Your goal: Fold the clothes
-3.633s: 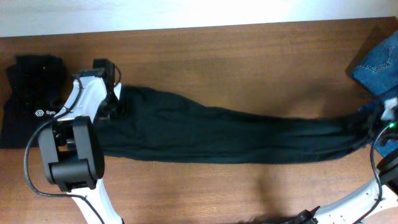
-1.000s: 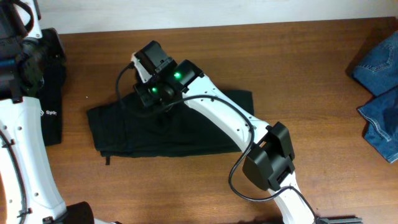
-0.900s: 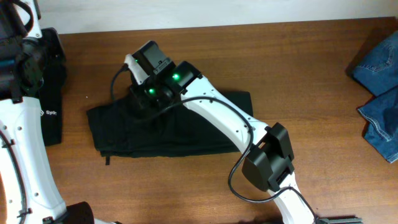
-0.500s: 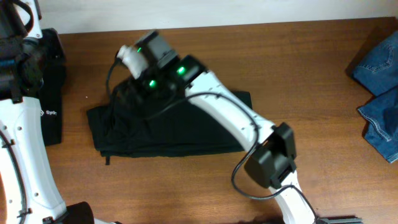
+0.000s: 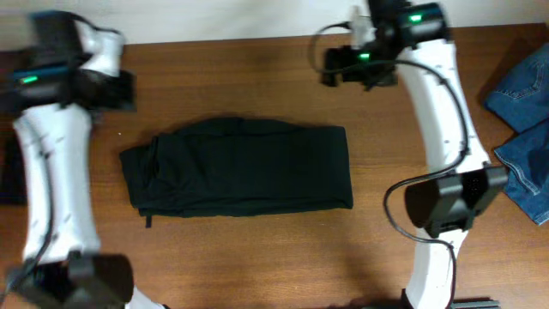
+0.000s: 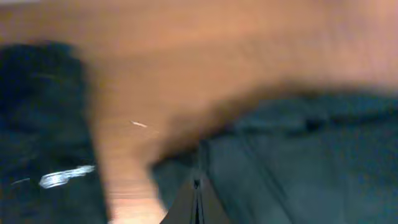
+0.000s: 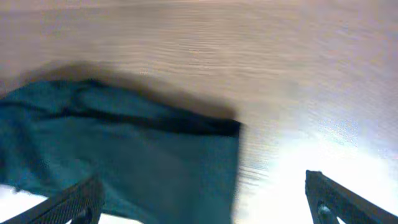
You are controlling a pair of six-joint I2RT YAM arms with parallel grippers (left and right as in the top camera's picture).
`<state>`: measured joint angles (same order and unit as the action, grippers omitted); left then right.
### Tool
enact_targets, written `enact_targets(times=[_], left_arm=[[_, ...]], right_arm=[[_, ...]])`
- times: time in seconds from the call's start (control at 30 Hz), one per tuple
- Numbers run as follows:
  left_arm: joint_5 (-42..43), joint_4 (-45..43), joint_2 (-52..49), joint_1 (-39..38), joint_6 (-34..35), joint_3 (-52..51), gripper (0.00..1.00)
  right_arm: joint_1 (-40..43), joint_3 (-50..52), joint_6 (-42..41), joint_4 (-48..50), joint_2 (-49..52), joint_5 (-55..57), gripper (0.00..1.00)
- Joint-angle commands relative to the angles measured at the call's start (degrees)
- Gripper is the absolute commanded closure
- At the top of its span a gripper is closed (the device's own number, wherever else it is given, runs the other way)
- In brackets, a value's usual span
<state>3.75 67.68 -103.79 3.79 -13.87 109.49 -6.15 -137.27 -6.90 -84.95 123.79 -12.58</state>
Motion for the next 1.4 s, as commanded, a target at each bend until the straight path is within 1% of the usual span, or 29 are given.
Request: enact_targets(times=[0.0,0.13,0.27,0.4,0.57,0.67,0.73,0.87,0.93,1.03,1.17,1.37], left_arm=[[-0.17,-0.26,-4.98,-4.26,-5.09,-5.40,0.99],[-0.83,-2.29,-10.86,-6.47,-4.92,-9.79,0.99],[-3.08,-2.21,-15.43,-6.43,-1.79,-11.58,0.99],[-1.99,-0.85,-16.24,-5.99,-1.62,-13.79,0.99],[-2.05,-3.30,-16.28,-5.99,-1.14,-19.76,0.99],[-2.16,-4.00,-16.28,-5.99,-0.94,-23.50,0.99],[-3.02,-4.26,-16.28,-5.99,-0.28,-25.24,1.00],[-3.43,-4.35,-16.28,-5.99,0.37,-25.94,1.00],[-3.56,-4.57,-16.28,-5.99,0.57,-25.94,0.99],[-3.56,-4.94,-16.28,-5.99,0.57,-25.94,0.99],[-3.56,-4.94,-16.28,-5.99,0.57,-25.94,1.00],[-3.56,-5.14,-16.28,-5.99,0.57,-25.94,0.99]], right_arm=[[3.76,-0.92,0.98,-2.40,-1.68,3.17,0.04],[6.93,0.15,4.57,-5.03,-1.64,3.17,0.03],[9.14,3.52,6.75,-5.97,-1.64,2.91,0.03],[11.17,8.02,7.19,-5.70,-1.64,2.67,0.03],[12.79,14.49,10.69,-4.02,-1.62,-0.02,0.00],[13.05,19.04,14.23,-2.47,-1.62,-4.24,0.01],[13.03,22.69,18.25,-1.62,-1.62,-8.81,0.01],[12.94,30.38,26.03,-0.20,-1.62,-19.56,0.01],[12.96,34.82,29.09,1.40,-1.62,-24.04,0.01],[12.98,41.55,35.85,4.79,-1.60,-32.24,0.01],[12.98,49.13,36.72,12.02,-1.60,-35.21,0.01],[12.96,57.61,38.21,23.41,-1.60,-45.22,0.01]])
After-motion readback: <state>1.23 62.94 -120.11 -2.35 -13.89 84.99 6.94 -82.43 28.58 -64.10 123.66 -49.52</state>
